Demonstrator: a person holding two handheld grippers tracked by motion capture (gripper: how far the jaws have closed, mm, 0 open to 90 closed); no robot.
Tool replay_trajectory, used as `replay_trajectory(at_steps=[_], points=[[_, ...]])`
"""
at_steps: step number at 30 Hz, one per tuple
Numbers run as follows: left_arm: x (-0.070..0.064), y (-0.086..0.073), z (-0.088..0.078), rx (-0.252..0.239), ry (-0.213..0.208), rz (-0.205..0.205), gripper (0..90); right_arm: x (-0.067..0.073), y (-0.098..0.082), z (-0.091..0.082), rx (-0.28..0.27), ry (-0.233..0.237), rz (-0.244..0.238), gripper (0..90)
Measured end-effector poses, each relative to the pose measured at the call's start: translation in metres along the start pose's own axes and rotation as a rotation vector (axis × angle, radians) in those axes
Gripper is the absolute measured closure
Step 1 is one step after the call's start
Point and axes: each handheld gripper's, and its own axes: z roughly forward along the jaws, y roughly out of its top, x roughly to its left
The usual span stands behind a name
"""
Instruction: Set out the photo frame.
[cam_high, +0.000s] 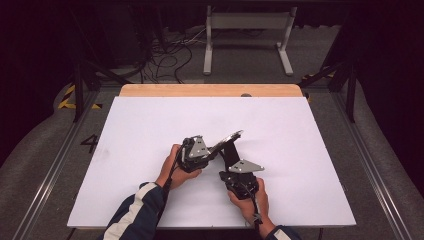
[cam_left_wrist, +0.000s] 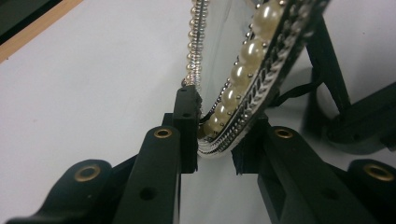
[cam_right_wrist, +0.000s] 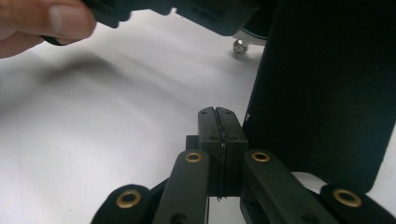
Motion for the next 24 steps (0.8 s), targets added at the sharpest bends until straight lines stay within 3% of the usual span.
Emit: replay_trajectory(at_steps=[7,19,24], points=[[-0.007,0.001,-0.006,0.012,0.01,0.041,76.1,-0.009,0.0,-0.004,0.002,0.0,0.012,90.0],[-0.016,0.0,-0.014,0.003,0.029,0.067,77.6,-0.016,0.001,-0.006,0.005,0.001,-0.011,90.0],[-0.019,0.0,-0.017,-0.003,0.023,0.058,77.3,-0.021,0.001,-0.007,-0.003,0.018,-0.028,90.0]])
